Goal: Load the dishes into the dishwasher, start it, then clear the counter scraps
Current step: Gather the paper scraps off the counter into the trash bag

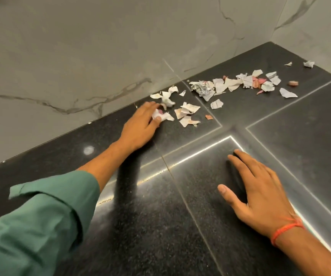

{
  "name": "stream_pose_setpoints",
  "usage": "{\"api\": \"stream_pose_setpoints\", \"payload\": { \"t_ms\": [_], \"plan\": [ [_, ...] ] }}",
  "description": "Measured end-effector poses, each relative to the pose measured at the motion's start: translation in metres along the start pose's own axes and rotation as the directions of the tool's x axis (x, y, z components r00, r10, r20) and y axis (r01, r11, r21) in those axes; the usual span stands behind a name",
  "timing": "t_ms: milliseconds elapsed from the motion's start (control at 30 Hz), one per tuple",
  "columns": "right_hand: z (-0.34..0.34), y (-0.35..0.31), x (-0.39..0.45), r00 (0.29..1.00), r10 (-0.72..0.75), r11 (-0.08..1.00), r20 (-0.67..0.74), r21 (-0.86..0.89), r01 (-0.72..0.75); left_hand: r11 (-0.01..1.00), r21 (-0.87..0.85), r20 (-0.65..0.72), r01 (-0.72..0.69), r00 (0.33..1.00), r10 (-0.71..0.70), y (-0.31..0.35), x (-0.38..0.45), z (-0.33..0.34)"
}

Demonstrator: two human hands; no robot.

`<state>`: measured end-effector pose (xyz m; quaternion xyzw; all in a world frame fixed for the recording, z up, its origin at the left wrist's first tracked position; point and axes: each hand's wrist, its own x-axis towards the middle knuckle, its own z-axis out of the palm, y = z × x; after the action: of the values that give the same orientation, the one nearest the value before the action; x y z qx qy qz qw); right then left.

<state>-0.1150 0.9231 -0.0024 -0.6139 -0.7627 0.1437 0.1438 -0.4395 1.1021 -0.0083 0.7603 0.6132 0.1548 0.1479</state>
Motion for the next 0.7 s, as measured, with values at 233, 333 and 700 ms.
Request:
{"api": "stream_pose_setpoints", "payload": {
  "t_ms": [233, 333, 700],
  "plan": [
    [-0.001, -0.002, 0.000, 0.999, 0.043, 0.996, -0.025, 0.085, -0.041, 0.937, -0.228, 0.167, -0.266, 0.937, 0.307, 0.108, -0.090, 0.033],
    [0.000, -0.002, 0.000, 0.999, 0.047, 0.994, -0.027, 0.100, -0.045, 0.834, -0.480, 0.144, -0.273, 0.913, 0.382, 0.139, -0.114, 0.040],
    [0.002, 0.001, 0.000, 0.998, 0.051, 0.996, -0.028, 0.078, -0.048, 0.984, -0.165, -0.193, -0.074, 0.980, 0.041, 0.043, 0.048, 0.003]
  ]
}}
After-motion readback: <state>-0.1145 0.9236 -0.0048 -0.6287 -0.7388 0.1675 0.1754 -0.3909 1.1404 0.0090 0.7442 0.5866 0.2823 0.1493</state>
